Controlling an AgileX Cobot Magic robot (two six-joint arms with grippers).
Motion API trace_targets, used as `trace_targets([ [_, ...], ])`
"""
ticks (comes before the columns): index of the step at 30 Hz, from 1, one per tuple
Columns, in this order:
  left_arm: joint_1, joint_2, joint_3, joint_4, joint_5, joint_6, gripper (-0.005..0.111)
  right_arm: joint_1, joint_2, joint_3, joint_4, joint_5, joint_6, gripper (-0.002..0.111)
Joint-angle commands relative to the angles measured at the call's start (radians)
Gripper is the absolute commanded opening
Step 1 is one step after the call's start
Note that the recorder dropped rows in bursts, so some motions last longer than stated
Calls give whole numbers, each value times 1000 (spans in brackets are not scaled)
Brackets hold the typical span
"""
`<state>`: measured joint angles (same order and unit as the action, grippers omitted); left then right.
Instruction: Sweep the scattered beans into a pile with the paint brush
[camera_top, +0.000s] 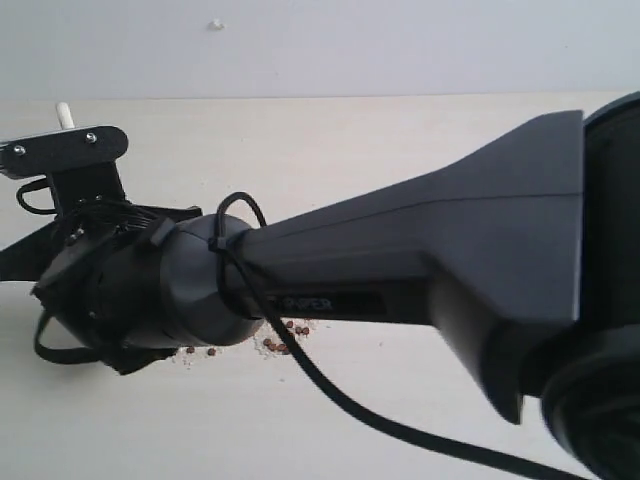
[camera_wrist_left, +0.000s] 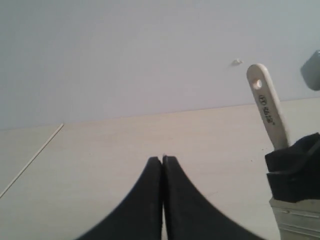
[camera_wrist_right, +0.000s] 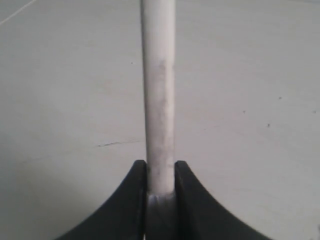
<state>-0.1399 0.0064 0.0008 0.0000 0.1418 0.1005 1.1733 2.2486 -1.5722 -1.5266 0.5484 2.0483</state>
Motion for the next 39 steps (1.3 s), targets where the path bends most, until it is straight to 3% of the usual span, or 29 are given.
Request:
trace_targets([
  [1,1,-6,-1,-7,-1,0,0,2,-77,110,-166,38,80,0],
  [5,1,-6,-1,-7,-1,0,0,2,-122,177,-196,32,80,0],
  [10,1,-6,-1,-7,-1,0,0,2,-172,189,-218,-117,80,0],
  [15,1,-6,-1,-7,-1,0,0,2,-244,199,-218,-62,63,0],
  [21,1,-6,-1,-7,-1,0,0,0,-370,246,-218,-64,-156,0],
  [28,1,-6,-1,-7,-1,0,0,0,-573,302,-218,-433,-586,0],
  [39,1,-6,-1,-7,-1,0,0,0,-816,444,-218,-973,-661,0],
])
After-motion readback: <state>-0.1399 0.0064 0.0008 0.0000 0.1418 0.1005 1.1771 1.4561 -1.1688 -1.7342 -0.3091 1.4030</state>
